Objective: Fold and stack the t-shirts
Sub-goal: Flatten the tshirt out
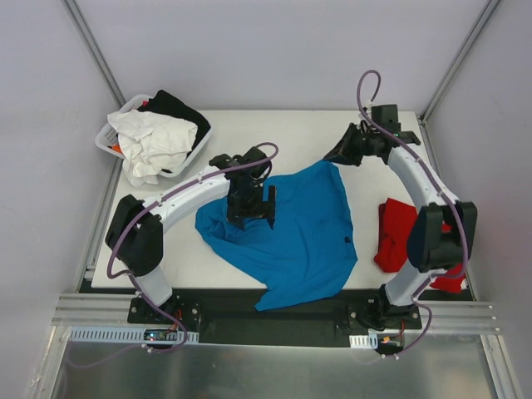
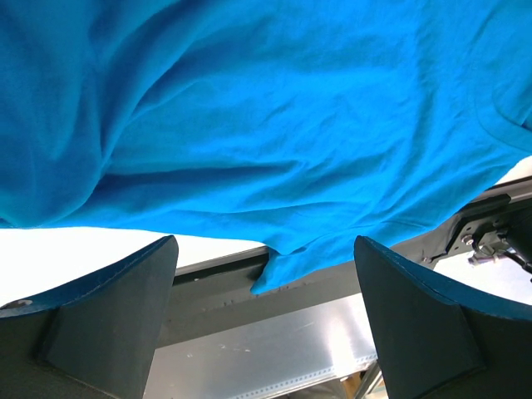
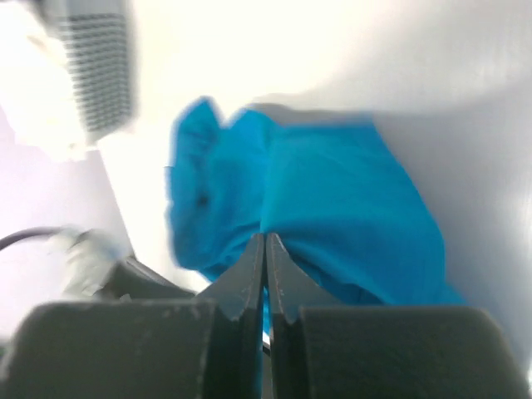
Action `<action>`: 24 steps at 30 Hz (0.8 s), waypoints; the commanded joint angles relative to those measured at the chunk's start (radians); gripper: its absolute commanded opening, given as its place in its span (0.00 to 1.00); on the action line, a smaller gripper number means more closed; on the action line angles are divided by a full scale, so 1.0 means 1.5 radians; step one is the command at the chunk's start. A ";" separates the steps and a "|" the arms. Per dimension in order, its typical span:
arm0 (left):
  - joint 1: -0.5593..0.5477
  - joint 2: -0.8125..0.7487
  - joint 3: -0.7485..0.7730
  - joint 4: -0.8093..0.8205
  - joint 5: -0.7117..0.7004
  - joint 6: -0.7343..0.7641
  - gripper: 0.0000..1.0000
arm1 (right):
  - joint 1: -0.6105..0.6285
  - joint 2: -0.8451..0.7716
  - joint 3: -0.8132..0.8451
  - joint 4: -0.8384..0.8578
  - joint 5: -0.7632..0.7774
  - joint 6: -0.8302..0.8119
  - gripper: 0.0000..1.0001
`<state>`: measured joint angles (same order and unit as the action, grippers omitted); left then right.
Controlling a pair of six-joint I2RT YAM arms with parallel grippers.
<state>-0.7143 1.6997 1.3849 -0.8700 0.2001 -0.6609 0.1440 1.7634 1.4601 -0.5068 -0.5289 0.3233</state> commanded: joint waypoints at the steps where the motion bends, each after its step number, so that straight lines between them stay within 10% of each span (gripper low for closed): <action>1: -0.005 0.008 0.032 -0.008 -0.006 0.017 0.88 | 0.014 -0.136 -0.016 -0.024 -0.024 0.037 0.01; 9: -0.006 0.038 0.062 -0.006 0.002 0.024 0.88 | 0.059 -0.313 -0.308 -0.099 -0.031 -0.007 0.01; 19: -0.006 0.063 0.067 -0.002 0.018 0.039 0.88 | 0.078 -0.419 -0.412 -0.373 0.040 -0.100 0.01; 24: -0.005 0.080 0.088 -0.003 0.029 0.045 0.88 | 0.079 -0.377 -0.373 -0.422 0.078 -0.114 0.64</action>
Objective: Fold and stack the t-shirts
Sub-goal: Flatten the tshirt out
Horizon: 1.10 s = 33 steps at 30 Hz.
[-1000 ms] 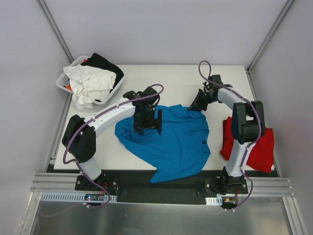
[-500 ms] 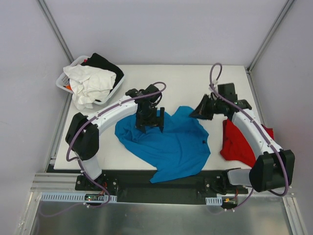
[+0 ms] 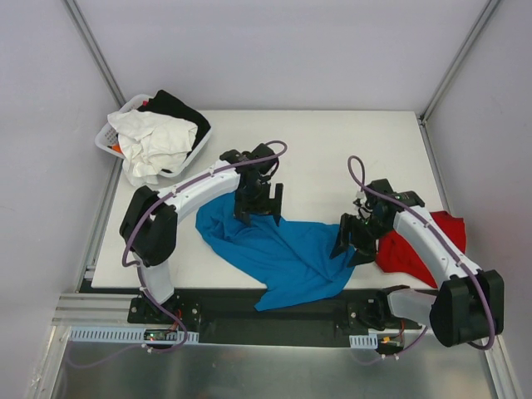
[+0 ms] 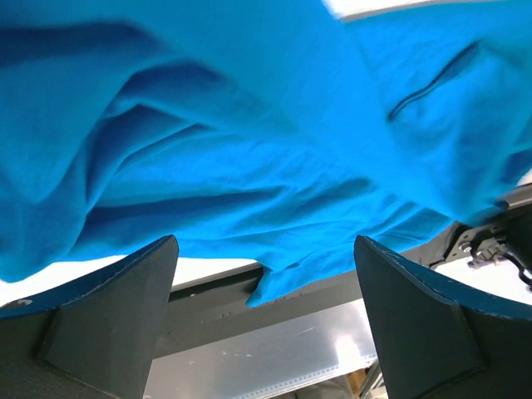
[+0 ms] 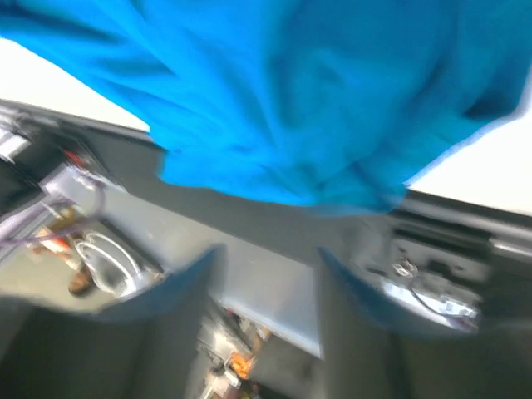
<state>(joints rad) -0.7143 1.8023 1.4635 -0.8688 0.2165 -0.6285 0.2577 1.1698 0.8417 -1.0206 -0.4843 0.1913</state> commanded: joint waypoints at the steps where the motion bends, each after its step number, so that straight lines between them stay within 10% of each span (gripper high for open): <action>1: -0.005 0.013 0.044 -0.003 0.020 0.024 0.88 | 0.003 0.016 0.054 -0.086 0.061 -0.025 0.72; 4: -0.005 0.014 0.049 -0.004 0.022 0.023 0.88 | 0.003 0.022 0.114 -0.099 0.099 -0.022 0.87; 24: -0.005 -0.060 -0.026 -0.004 0.002 0.011 0.87 | 0.002 0.232 -0.025 0.342 -0.047 0.015 0.55; 33: -0.006 -0.077 -0.039 -0.009 -0.014 0.019 0.88 | 0.000 0.239 -0.021 0.319 -0.034 0.000 0.58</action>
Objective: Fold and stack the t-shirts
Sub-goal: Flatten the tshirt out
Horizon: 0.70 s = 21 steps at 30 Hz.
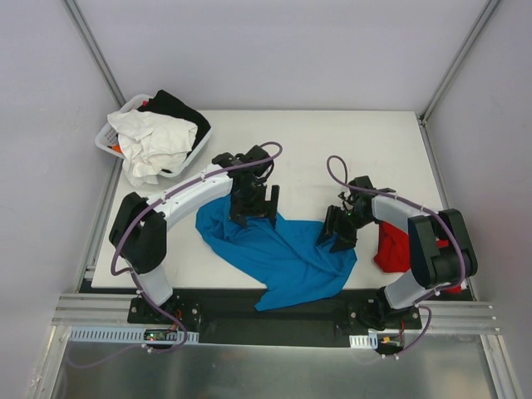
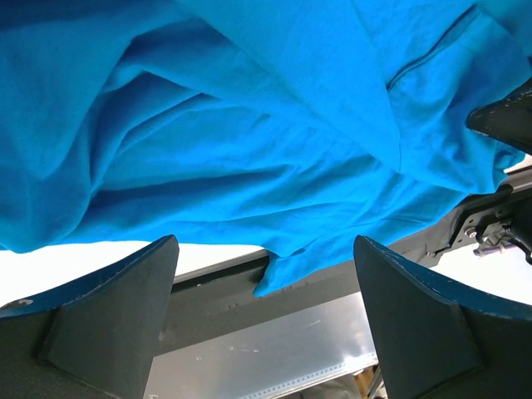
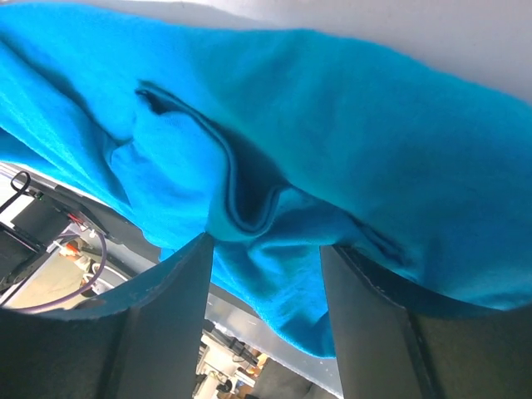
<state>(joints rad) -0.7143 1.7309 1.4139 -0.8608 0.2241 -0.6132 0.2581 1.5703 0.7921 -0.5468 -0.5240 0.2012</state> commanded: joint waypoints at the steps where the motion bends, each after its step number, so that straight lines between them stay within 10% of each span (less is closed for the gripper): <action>1: -0.006 -0.027 -0.006 -0.016 -0.020 0.010 0.88 | 0.000 -0.037 0.012 -0.005 -0.006 -0.006 0.58; 21: -0.005 0.027 0.047 -0.019 0.000 0.022 0.87 | -0.075 -0.187 -0.007 -0.119 0.060 -0.035 0.59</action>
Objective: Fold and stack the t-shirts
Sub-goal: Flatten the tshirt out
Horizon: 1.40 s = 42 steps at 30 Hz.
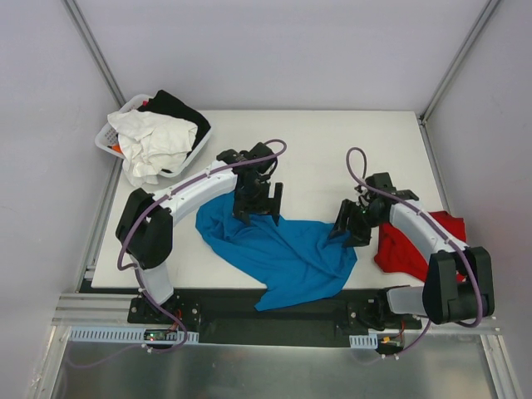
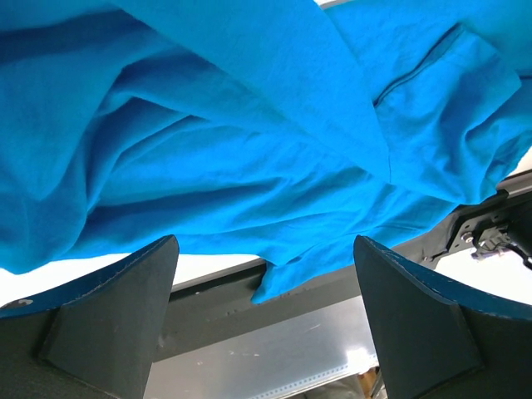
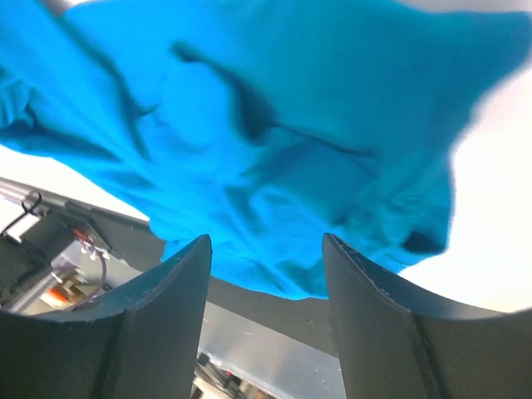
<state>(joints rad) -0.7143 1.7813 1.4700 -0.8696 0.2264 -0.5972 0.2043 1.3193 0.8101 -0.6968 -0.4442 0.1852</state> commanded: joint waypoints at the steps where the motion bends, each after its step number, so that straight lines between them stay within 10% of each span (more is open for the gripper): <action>1: -0.006 -0.011 0.006 -0.014 -0.003 0.012 0.87 | -0.057 -0.028 -0.023 -0.018 0.007 -0.027 0.59; 17: -0.005 -0.006 0.003 -0.015 -0.003 0.015 0.88 | -0.129 -0.035 -0.090 0.053 -0.045 -0.037 0.58; 39: -0.005 -0.015 -0.008 -0.016 -0.012 0.017 0.88 | -0.031 0.054 -0.019 0.097 -0.017 0.025 0.56; 42: -0.005 -0.014 -0.004 -0.016 -0.013 0.018 0.88 | -0.031 0.062 -0.018 0.098 -0.013 0.022 0.22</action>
<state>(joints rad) -0.7143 1.7813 1.4624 -0.8722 0.2253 -0.5865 0.1532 1.4010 0.7471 -0.5549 -0.4774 0.2108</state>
